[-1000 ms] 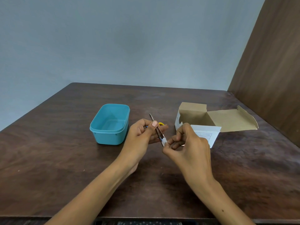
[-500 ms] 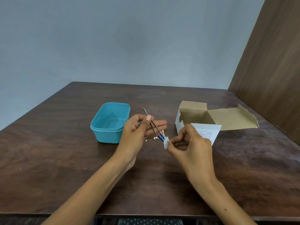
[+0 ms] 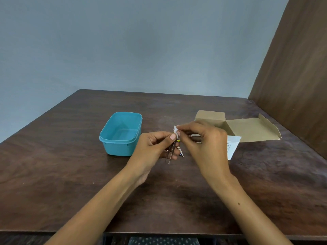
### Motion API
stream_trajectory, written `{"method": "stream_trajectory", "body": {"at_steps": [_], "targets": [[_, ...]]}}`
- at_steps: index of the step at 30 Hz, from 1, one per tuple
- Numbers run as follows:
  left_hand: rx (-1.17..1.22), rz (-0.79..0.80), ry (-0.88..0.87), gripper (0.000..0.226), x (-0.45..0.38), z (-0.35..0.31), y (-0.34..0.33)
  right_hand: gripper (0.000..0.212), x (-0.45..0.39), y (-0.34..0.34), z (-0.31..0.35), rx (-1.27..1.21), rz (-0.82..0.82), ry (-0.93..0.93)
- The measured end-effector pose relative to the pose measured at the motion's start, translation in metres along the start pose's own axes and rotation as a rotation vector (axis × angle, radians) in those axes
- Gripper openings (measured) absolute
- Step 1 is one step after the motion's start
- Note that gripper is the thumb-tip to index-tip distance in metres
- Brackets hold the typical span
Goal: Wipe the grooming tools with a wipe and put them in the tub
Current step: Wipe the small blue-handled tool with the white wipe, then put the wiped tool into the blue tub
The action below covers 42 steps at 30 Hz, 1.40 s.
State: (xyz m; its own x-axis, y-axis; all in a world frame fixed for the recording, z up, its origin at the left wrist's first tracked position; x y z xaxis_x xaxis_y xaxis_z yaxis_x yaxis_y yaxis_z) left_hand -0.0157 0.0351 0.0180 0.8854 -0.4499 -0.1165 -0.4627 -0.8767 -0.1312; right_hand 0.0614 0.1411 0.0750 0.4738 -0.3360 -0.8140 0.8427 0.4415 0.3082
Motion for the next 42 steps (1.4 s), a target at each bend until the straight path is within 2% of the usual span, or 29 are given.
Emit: {"method": "stream_trajectory", "body": {"at_steps": [4,9,13,18,24,30,38,42], "targets": [[0.002,0.005,-0.009,0.02,0.001,-0.003,0.0,0.005,-0.01,0.002,-0.005,0.006,-0.047,-0.015],[0.021,-0.042,-0.017,0.018,-0.001,-0.011,0.005,0.005,-0.014,0.001,-0.019,-0.057,-0.059,-0.153],[0.011,-0.12,-0.075,0.013,-0.006,-0.035,0.019,0.006,-0.014,-0.009,-0.025,-0.171,-0.026,-0.28],[-0.071,-0.242,-0.103,0.011,-0.025,-0.067,0.053,0.007,-0.019,-0.031,-0.02,-0.194,0.056,-0.32],[-0.345,-0.317,-0.059,0.012,-0.049,-0.074,0.095,0.012,-0.008,-0.057,-0.017,-0.14,0.09,-0.265],[-0.732,-0.326,-0.013,0.005,-0.064,-0.061,0.108,0.002,0.002,-0.066,-0.018,-0.058,0.171,-0.194],[-1.08,-0.329,-0.111,0.014,-0.065,-0.054,0.102,0.007,0.003,-0.063,-0.02,-0.072,0.16,-0.177],[-1.234,-0.455,-0.304,0.019,-0.053,-0.069,0.089,0.01,0.0,-0.056,-0.025,-0.073,0.136,-0.188]]}}
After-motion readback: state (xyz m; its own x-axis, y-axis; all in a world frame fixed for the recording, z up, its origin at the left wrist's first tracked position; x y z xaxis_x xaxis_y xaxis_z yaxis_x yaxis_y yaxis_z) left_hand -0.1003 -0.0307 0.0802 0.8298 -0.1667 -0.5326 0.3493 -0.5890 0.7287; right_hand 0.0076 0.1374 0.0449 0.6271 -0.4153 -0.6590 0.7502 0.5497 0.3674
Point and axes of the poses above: each hand's wrist, its own x-axis away from the middle knuckle, its own y-axis out of the back of the hand, z = x × y, the point moved 7 cm from there along -x, towards the middle knuckle, and after that the axes turned 8 degrees about -z, right-handed, at the moved point
